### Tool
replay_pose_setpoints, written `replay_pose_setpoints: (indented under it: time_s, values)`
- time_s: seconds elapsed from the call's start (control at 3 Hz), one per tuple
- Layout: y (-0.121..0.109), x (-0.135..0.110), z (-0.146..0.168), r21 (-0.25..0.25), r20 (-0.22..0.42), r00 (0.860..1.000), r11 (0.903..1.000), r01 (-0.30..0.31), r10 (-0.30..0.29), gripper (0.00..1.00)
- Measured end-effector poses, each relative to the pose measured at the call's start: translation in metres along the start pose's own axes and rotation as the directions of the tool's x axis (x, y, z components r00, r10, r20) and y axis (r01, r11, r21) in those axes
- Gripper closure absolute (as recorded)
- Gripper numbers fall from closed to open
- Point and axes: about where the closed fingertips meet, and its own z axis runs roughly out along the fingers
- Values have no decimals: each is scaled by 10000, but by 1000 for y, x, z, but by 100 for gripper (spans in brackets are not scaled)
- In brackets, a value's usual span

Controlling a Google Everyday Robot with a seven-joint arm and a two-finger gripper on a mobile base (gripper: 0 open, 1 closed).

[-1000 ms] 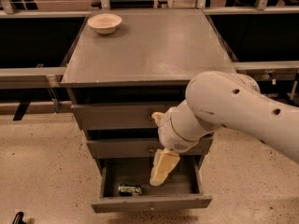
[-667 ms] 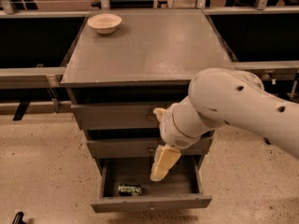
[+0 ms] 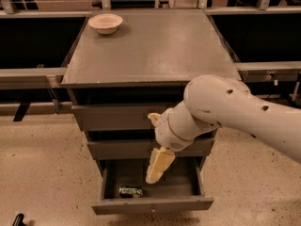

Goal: Pick green can from bottom drawer and place on counter

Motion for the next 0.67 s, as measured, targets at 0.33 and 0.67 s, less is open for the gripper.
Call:
replay_pose_setpoints:
  time_s: [0.33, 0.67]
  values:
    - [15, 3, 58, -365, 506, 9966, 9971, 670, -651, 0]
    - [1, -3, 66, 274, 772, 9948, 9976, 643, -662, 0]
